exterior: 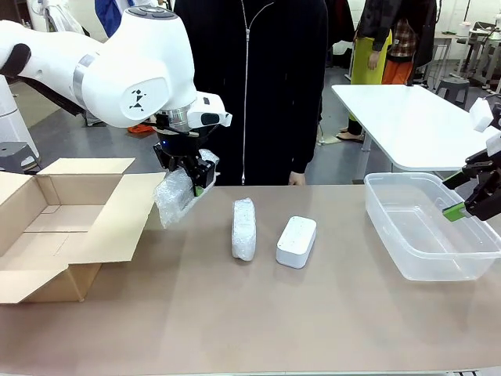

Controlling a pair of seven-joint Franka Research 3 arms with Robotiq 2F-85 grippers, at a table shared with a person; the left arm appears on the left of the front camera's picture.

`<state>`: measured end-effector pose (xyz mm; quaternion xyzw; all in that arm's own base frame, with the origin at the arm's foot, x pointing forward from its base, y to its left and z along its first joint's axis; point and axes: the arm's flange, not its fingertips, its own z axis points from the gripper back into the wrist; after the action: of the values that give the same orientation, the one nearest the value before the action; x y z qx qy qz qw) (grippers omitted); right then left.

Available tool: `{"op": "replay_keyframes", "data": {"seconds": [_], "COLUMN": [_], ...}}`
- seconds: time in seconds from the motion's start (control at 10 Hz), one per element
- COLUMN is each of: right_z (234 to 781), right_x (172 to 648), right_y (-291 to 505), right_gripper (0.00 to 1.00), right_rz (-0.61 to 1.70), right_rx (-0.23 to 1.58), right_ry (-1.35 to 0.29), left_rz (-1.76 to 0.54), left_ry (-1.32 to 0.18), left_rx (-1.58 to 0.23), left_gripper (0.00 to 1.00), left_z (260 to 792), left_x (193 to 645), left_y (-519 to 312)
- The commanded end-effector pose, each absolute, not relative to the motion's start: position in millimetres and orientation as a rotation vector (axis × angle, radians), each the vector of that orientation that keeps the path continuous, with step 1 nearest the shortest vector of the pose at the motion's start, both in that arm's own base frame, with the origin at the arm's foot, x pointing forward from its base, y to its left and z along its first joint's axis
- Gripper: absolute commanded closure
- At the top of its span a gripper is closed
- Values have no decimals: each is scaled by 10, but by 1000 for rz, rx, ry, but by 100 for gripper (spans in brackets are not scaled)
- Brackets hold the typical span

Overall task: Separate and place wrapped and unwrapped clocks.
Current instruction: If the picked Digital clock is wrapped, place it in the Package Box ; if not, place it in the Organizing box.

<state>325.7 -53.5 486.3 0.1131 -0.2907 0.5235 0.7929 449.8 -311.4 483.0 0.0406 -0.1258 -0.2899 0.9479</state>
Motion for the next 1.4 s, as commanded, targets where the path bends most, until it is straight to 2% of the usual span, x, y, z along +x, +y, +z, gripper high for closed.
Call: {"op": "replay_keyframes", "data": {"seconds": [0.0,0.4,0.5,1.3], "right_z": [4842,4842,4842,4842], "right_x": [3275,3275,3275,3275], "right_y": [-541,-541,-541,-541], "right_gripper": [0,0,0,0], "right_rz": [1136,1136,1136,1136], "right_rx": [269,269,269,269], "right_ry": [-645,-645,-645,-645], "left_rz": [-589,-589,-590,-359], "left_ry": [-260,-260,-256,-334], "left_rx": [82,82,83,106], "left_gripper": [100,100,48,48], "left_z": [4851,4851,4830,5129], "left_x": [4491,4491,4498,4302], "left_y": [-3113,-3113,-3114,-1690]}}
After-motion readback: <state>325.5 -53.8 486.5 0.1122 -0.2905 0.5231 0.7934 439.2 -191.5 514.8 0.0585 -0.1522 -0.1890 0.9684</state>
